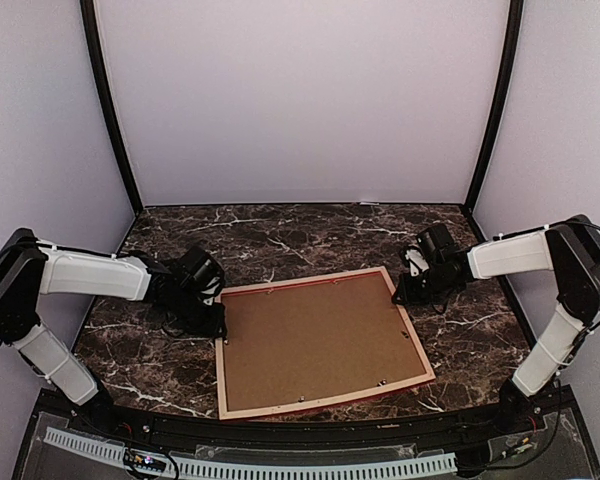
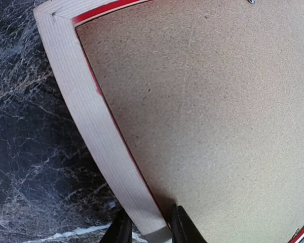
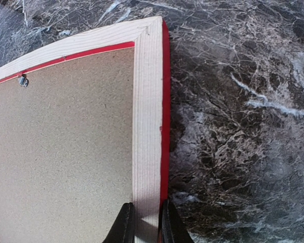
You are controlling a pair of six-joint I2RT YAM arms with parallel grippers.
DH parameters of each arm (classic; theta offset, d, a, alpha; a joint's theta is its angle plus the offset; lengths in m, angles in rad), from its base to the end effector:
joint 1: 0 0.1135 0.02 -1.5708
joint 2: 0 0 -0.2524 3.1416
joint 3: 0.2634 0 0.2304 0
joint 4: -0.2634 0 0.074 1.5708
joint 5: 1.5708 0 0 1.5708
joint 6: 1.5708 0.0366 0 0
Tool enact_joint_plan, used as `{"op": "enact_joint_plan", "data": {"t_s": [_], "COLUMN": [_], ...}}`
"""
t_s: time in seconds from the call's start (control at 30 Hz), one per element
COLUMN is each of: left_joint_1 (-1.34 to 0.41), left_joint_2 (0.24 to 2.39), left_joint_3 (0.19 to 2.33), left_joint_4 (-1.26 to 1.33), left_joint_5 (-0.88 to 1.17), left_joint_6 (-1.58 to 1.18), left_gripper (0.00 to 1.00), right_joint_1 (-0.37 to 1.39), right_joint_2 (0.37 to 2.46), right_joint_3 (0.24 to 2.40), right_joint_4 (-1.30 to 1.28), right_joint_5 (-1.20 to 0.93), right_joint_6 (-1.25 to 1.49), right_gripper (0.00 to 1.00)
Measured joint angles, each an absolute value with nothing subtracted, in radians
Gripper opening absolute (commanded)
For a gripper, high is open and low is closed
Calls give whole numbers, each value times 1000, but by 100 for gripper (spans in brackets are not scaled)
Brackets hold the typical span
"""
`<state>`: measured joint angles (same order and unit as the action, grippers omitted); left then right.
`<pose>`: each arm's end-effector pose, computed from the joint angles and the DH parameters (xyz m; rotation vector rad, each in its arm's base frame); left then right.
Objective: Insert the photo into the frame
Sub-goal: Press the fastener onto the backboard.
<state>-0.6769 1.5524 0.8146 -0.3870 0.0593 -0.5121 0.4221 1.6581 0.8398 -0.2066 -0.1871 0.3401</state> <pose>0.2075 -0.1696 0.1609 0.2470 2.7634 -0.4206 0.2663 0.1270 0.1496 -0.1787 2.6527 0.5082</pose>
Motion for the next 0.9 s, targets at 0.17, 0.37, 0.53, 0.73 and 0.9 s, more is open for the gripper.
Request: {"op": "enact_joint_plan", "data": {"t_s": [0.17, 0.37, 0.53, 0.73, 0.9], "left_joint_1": [-677, -688, -688, -687, -686], "left_joint_2": [1552, 1552, 1552, 1552, 1549], "left_joint_3": [815, 815, 814, 807, 806], "left_joint_4": [-395, -408, -409, -409, -410], "left_joint_5": [74, 124, 138, 131, 121], "left_joint_6": [-501, -501, -510, -525, -543], "left_gripper": [45, 52, 46, 38, 33], "right_joint_1": [422, 422, 422, 422, 422], "right_joint_2": [1661, 1664, 1664, 1664, 1663], "right_joint_3": [843, 847, 846, 844, 840], "right_joint_4": [-206, -207, -206, -203, -198], "right_joint_5": [-187, -190, -191, -191, -191], "right_joint_6": [336, 334, 334, 334, 334], "right_gripper": [0, 0, 0, 0, 0]}}
